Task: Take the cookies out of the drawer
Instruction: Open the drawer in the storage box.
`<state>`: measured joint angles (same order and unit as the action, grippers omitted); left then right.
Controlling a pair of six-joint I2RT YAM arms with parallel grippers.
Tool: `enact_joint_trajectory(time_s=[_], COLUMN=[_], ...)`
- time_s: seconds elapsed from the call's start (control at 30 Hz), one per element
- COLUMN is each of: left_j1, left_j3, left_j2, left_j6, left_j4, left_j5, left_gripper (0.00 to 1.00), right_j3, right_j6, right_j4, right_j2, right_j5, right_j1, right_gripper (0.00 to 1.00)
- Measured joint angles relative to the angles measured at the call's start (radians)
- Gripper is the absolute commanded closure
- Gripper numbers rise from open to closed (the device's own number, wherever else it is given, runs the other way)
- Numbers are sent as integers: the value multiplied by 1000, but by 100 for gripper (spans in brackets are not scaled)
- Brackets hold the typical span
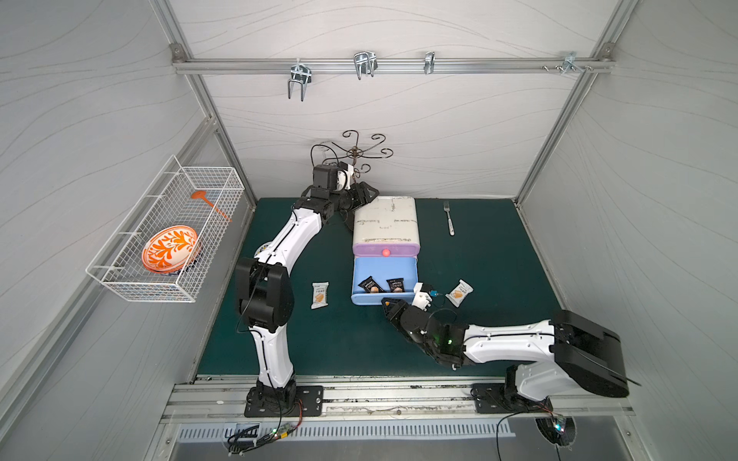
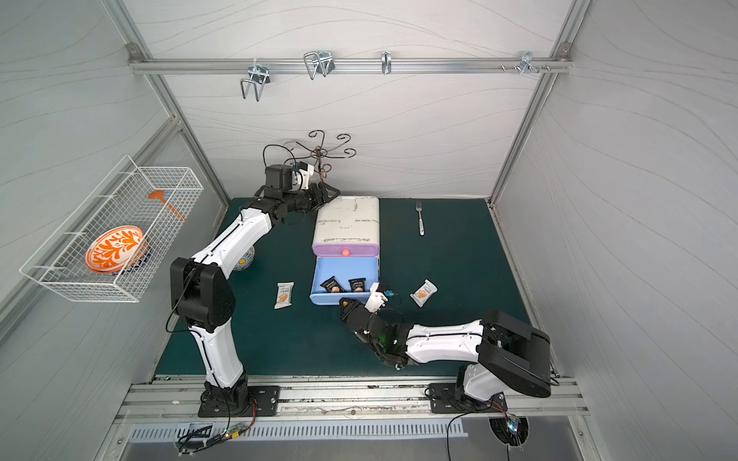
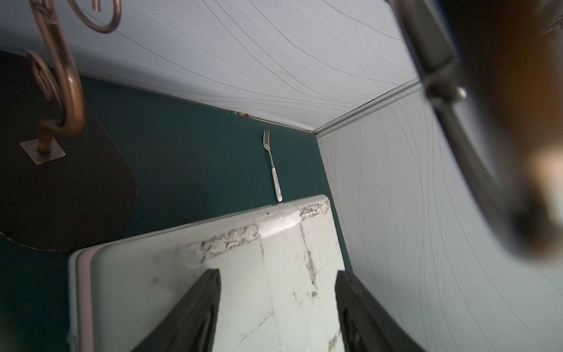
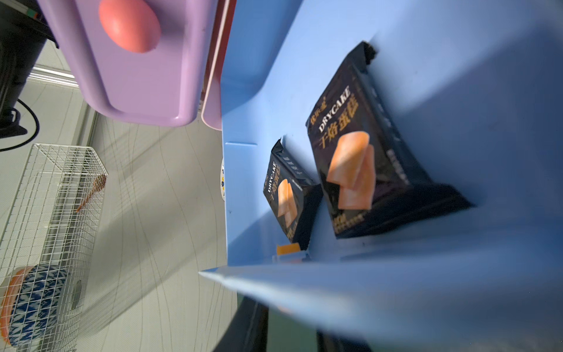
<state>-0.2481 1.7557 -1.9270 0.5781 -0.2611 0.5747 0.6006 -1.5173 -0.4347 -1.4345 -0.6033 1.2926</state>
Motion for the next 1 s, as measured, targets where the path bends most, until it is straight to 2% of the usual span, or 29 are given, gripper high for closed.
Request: enact_joint_trajectory(time_s=[0.3,0.73,0.9,1.0], left_j1=[-5,-10,-11,-13], left_j3=[-5,-33,-45,-51], left_j2=[4,25,35,42], left_j6=[-2,-2,-1,0], left_j4=[0,8,8,8], left_j5=[-11,-13,-9,-3], left_gripper=[33,32,30,29], right_j3=[0,1,15,15], right_j6=[-48,-59,-54,-49], right_j4=[29,32,22,24], right_j2=[2,1,-27,-27], right_j5=[-51,-61,-40,-32], right_j1=[44,15,13,11], right_gripper=[76,74,69,61])
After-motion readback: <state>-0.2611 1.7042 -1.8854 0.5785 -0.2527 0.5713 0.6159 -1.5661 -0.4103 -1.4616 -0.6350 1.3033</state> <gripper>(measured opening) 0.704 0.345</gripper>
